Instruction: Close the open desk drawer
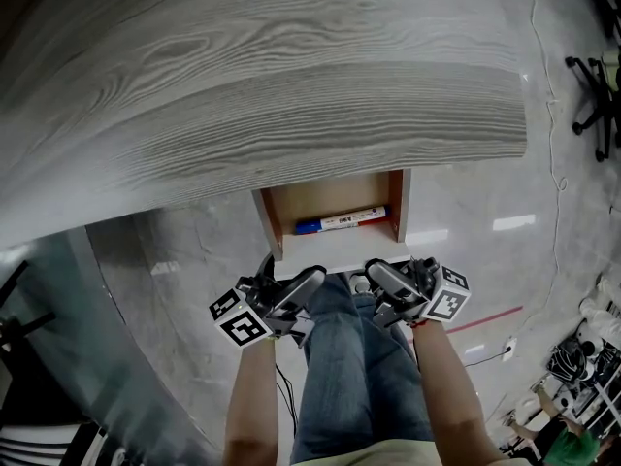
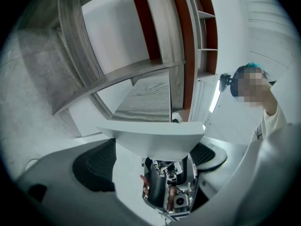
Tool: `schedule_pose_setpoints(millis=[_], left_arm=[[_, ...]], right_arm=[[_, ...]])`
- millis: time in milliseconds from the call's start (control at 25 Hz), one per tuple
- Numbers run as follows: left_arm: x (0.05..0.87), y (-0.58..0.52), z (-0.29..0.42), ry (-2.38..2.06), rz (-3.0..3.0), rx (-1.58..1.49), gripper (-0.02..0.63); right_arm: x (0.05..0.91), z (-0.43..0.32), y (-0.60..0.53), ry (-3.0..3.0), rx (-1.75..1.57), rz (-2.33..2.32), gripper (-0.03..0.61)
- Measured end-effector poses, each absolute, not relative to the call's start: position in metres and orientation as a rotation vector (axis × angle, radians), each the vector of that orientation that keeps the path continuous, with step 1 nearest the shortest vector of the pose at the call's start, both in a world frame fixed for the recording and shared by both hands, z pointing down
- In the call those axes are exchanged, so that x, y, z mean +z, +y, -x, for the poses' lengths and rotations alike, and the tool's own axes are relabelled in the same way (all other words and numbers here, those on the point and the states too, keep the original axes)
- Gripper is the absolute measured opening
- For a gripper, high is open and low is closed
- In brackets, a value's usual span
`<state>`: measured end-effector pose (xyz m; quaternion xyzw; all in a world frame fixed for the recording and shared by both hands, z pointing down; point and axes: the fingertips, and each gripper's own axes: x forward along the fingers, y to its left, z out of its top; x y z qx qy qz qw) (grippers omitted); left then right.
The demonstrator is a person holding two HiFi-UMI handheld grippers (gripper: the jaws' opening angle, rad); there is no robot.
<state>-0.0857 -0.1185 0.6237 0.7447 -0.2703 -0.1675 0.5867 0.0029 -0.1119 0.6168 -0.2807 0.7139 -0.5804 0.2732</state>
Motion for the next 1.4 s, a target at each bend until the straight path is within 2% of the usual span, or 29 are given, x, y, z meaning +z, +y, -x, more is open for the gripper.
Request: schedule_pose_setpoints(millis=[440, 840, 880, 920, 1000, 1040, 1120, 1400], left_arm=[[0.604, -0.123, 0.093, -0.628, -1.762, -0.391, 0.389], [0.581, -0.136, 0.092, -0.599, -1.830, -0.380, 0.352], [0.580, -0.139, 0.093, -0.610, -1.835, -0.373, 0.335], [0.580, -0.142, 0.093, -0.621, -1.839, -0.365, 0.289], [0.578, -0.148, 0.093, -0.625, -1.842, -0.362, 0.276], [0.576, -0.151, 0.092, -0.622, -1.845, -0.365, 0.276], [0.570, -0.156, 0.092, -0.617, -1.853, -0.371, 0.256], [0.561, -0.177, 0.092, -0.633, -1.862, -0.374, 0.224]], right_arm=[[0.604, 0.004, -0.118, 1.906, -1.549, 0.802, 0.373], [0.579, 0.000, -0.135, 1.861, -1.480, 0.831, 0.339], [0.576, 0.000, -0.138, 1.860, -1.472, 0.831, 0.339], [0.574, 0.000, -0.141, 1.861, -1.466, 0.832, 0.339], [0.571, -0.002, -0.146, 1.861, -1.458, 0.839, 0.337], [0.570, -0.003, -0.149, 1.860, -1.454, 0.846, 0.331], [0.566, -0.005, -0.155, 1.856, -1.444, 0.852, 0.280], [0.556, -0.007, -0.176, 1.849, -1.416, 0.861, 0.259]])
